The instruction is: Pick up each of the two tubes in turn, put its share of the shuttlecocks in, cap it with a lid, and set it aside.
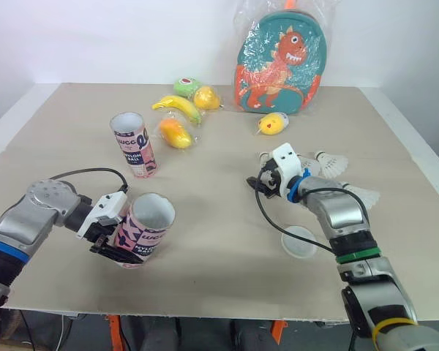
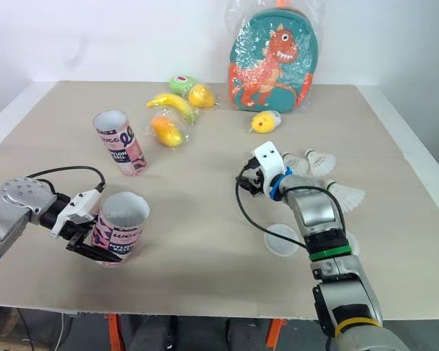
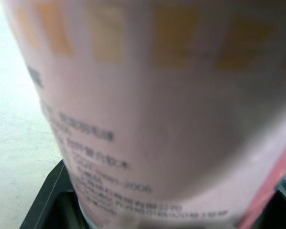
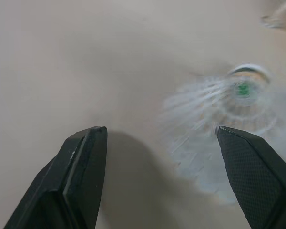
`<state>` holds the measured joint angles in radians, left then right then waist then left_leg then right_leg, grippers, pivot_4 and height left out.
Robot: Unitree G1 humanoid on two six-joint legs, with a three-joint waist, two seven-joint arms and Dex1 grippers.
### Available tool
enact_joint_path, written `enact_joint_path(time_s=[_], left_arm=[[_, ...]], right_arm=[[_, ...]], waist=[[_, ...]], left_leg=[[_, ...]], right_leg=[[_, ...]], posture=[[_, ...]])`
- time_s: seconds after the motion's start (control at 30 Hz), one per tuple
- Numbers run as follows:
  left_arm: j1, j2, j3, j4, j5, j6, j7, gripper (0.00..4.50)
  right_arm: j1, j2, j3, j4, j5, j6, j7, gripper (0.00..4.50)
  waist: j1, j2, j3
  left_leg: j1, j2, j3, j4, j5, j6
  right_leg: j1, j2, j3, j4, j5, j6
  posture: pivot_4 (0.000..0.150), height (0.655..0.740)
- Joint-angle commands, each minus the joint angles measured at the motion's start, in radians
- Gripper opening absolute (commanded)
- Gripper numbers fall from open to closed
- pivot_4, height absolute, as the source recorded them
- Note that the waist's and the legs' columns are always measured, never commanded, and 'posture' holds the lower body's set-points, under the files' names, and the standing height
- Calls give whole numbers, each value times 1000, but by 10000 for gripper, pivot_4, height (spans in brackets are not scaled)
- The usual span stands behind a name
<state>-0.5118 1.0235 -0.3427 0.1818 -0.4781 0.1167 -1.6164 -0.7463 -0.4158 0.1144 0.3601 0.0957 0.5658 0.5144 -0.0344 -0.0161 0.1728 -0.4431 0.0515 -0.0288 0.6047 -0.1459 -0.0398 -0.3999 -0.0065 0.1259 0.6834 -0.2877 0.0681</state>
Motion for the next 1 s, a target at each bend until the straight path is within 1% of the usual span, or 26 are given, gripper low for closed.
enact_joint_path(time_s=[0.03, 0.17, 0.23, 0.27, 0.3, 0.37, 0.4, 0.43, 0.5, 0.67, 0.73, 0.8, 0.87, 0.93, 1.0], left_arm=[[21, -24, 4, -29, 18, 10, 2, 29397], [35, -33, 23, -40, 25, 20, 2, 29397], [41, -36, 30, -45, 30, 23, 2, 29397], [45, -37, 34, -48, 32, 26, 2, 29397], [48, -38, 37, -49, 34, 28, 2, 29397], [54, -40, 42, -52, 37, 31, 2, 29397], [58, -41, 44, -54, 38, 31, 2, 29397], [62, -42, 46, -56, 39, 31, 2, 29397], [68, -44, 49, -60, 39, 31, 2, 29397], [77, -48, 53, -61, 46, 23, 2, 29397], [77, -49, 52, -61, 47, 21, 2, 29397], [76, -49, 50, -60, 47, 20, 2, 29397], [73, -49, 45, -56, 48, 15, 2, 29397], [68, -50, 39, -52, 50, 12, 2, 29397], [62, -52, 36, -48, 51, 11, 2, 29397]], right_arm=[[-48, 28, -20, 35, -10, -26, -25, 39243], [-71, 54, -26, 101, -30, -50, -61, 39243], [-75, 62, -35, 114, -34, -66, -77, 33754], [-75, 65, -37, 113, -32, -69, -76, 32419], [-73, 68, -39, 104, -26, -69, -70, 27037], [-68, 71, -40, 90, -19, -67, -62, 18967], [-66, 70, -40, 84, -18, -66, -60, 12317], [-63, 69, -40, 78, -18, -65, -58, 10005], [-58, 64, -36, 66, -20, -66, -50, 358], [-48, 51, -33, -5, -10, -109, -3, 358], [-36, 35, -24, -79, 6, -153, 62, 358], [-13, 11, -14, -199, 51, -191, 170, 358], [16, -44, 2, -380, 139, -215, 344, 358], [31, -110, 18, -522, 229, -181, 493, 358], [35, -177, 43, -616, 280, -173, 613, 358]], waist=[[0, 0, 0], [0, 0, 0], [-1, 0, 0], [-1, 0, 0], [-1, 0, 0], [-1, 0, 0], [-1, 0, 0], [-1, 0, 0], [-1, 0, 0], [-2, 0, 0], [-2, 0, 0], [-2, 0, 0], [-1, 1, 0], [0, 1, 1], [1, 1, 0]], left_leg=[[0, 0, 0, 0, 0, 0], [0, 0, 0, 0, 0, 0], [0, 0, 0, 0, 0, 0], [0, 0, 0, 0, 0, 0], [0, 0, 0, 0, 0, 0], [0, 0, 0, 0, 0, 0], [0, 0, 0, 0, 0, 0], [0, 0, 0, 0, 0, 0], [0, 0, 0, 0, 0, 0], [0, 0, 0, -1, 0, 0], [0, 0, 0, -1, 0, 0], [0, 0, 0, -2, 0, 0], [0, 0, -1, -2, 0, 0], [0, -1, -1, -2, 0, 0], [0, 0, -1, -2, 0, 0]], right_leg=[[0, 0, 0, 0, 0, 0], [0, 0, 0, 0, 0, 0], [0, 0, 0, 0, 0, 0], [0, 0, 0, 0, 0, 0], [0, 0, 0, 0, 0, 0], [0, 0, 0, 0, 0, 0], [0, 0, 0, 0, 0, 0], [0, 0, 0, 0, 0, -1], [0, 0, 0, 0, 0, -1], [0, 0, 0, 0, 0, -1], [0, 0, 0, 0, 0, -1], [0, 0, 0, 0, 0, -1], [0, 0, 0, 0, -1, -1], [0, 0, 0, 0, -1, 0], [1, 0, -1, 0, -2, 0]], posture=[[1500, 7400], [1500, 7400], [1500, 7400], [1500, 7400], [1500, 7400], [1500, 7400], [1500, 7400], [1500, 7400], [1500, 7400], [1500, 7400], [1500, 7400], [1500, 7400], [1500, 7400], [1500, 7400], [1500, 7400]])
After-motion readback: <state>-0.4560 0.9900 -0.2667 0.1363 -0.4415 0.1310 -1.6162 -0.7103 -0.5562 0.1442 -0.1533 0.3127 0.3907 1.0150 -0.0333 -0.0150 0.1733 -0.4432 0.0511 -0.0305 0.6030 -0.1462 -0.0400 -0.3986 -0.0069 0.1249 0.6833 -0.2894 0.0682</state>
